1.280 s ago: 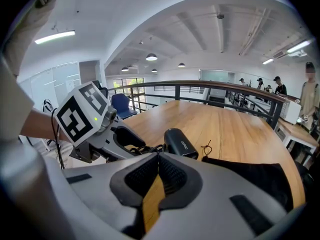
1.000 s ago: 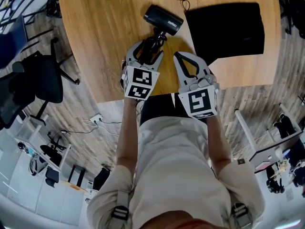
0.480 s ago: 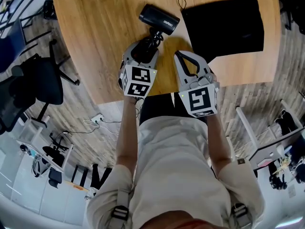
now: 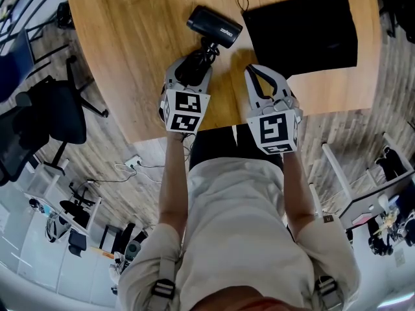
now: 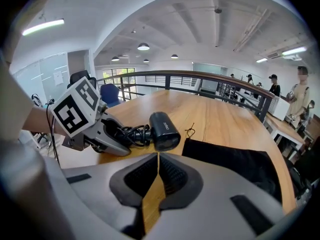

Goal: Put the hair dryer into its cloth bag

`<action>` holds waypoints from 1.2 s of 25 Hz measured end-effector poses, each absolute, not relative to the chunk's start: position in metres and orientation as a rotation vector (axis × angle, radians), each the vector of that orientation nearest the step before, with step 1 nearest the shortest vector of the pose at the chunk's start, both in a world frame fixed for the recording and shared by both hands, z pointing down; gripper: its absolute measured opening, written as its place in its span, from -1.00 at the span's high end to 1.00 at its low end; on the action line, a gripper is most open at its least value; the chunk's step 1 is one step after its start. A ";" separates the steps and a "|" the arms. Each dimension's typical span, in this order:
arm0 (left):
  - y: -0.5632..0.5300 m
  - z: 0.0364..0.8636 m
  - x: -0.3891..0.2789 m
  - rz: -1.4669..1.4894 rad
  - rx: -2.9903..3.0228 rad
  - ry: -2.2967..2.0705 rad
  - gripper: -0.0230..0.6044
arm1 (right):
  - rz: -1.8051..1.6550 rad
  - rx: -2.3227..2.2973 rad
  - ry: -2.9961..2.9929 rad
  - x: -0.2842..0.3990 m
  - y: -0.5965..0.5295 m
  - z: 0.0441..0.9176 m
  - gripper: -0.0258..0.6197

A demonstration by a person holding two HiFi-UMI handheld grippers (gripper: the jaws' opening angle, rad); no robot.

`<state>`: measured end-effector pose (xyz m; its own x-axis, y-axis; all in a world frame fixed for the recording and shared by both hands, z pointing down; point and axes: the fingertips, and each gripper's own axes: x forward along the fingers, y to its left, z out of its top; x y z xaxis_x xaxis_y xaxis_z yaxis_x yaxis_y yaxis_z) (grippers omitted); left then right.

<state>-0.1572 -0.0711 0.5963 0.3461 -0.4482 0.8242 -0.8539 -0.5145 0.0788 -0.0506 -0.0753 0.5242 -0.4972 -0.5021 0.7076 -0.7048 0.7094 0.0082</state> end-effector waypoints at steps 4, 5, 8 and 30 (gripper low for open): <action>-0.071 0.597 -0.158 1.065 2.124 -1.111 0.15 | 0.370 0.953 -2.169 -0.039 -0.081 0.528 0.85; -0.070 0.597 -0.159 1.066 2.126 -1.106 0.15 | 0.368 0.963 -2.159 -0.036 -0.083 0.530 0.85; -0.069 0.595 -0.160 1.070 2.127 -1.095 0.15 | 0.363 0.989 -2.128 -0.026 -0.087 0.534 0.85; -0.069 0.594 -0.163 1.095 2.147 -1.067 0.15 | 0.294 0.924 -1.876 0.002 -0.092 0.596 0.77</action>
<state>-0.1628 -0.0693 0.5943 0.3691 -0.4171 0.8306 -0.8198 -0.5671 0.0796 0.0020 -0.0920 0.5963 -0.2251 -0.4695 0.8538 -0.7085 0.6804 0.1874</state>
